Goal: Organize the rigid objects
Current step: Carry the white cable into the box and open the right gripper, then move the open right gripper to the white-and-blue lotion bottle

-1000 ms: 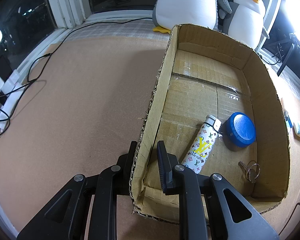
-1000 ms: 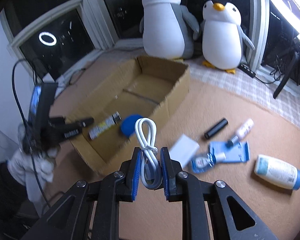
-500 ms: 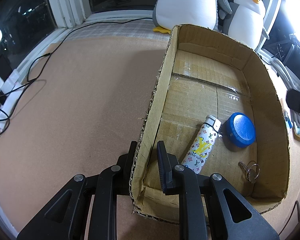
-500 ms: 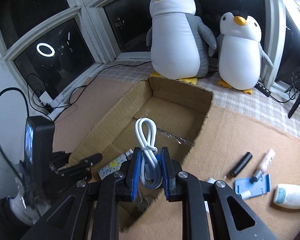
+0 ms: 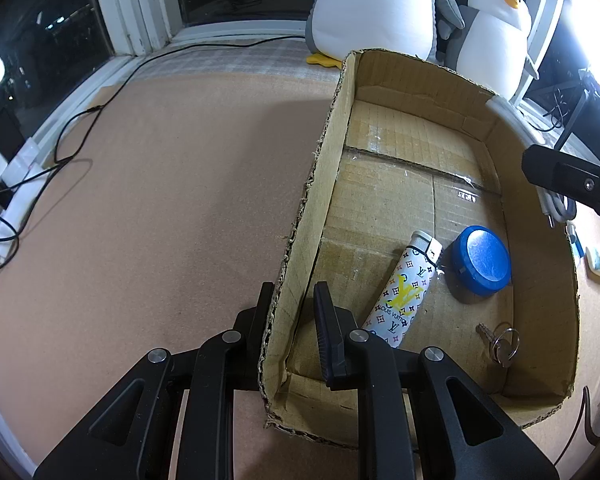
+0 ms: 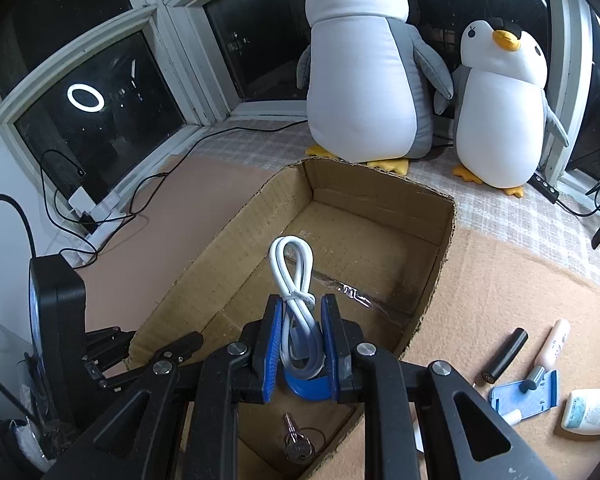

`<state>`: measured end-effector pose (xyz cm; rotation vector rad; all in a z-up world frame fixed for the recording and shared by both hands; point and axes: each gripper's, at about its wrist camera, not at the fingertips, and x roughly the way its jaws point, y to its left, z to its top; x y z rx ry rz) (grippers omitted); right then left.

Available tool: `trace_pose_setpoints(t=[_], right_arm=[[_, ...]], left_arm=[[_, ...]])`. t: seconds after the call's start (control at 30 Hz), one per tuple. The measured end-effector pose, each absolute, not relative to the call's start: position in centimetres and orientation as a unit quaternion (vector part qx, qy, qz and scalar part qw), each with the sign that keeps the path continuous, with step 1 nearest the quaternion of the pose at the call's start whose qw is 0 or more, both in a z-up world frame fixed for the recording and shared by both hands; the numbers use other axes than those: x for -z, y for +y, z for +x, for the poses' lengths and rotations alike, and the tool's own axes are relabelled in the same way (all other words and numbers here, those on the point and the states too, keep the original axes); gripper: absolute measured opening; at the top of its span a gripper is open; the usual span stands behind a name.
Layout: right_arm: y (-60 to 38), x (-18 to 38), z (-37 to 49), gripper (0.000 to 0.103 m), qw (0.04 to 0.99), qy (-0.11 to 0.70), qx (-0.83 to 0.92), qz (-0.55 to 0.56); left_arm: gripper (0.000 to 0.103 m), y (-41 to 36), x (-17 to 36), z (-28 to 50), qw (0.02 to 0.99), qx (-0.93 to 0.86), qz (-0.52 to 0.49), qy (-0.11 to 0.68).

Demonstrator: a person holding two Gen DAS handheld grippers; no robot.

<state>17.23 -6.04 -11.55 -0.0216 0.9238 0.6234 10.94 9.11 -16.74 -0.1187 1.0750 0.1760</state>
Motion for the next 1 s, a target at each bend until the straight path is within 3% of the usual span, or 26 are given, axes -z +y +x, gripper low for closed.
trace_pose_setpoints(t=[0.17,0.23,0.3,0.33,1.0], right_arm=[[-5.6,11.5,17.5,0.019,0.851,0.435,-0.294,-0.018],[-5.7,11.3,17.6,0.041,0.853,0.434,-0.288,-0.02],[-5.9,11.1,17.5,0.056,0.859,0.426,-0.283,-0.017],[-6.0,11.0,17.4,0.058,0.863,0.421,-0.28,-0.017],[-11.2,10.6,16.8,0.059,0.866,0.435,-0.248,0.007]], left_arm=[[0.017,9.0,16.8,11.0,0.854,-0.084,-0.057,0.511],[0.017,9.0,16.8,11.0,0.854,-0.084,-0.057,0.511],[0.017,9.0,16.8,11.0,0.854,-0.084,-0.057,0.511],[0.017,9.0,16.8,11.0,0.854,-0.084,-0.057,0.511],[0.017,8.9,16.9,11.1,0.854,-0.085,-0.056,0.511]])
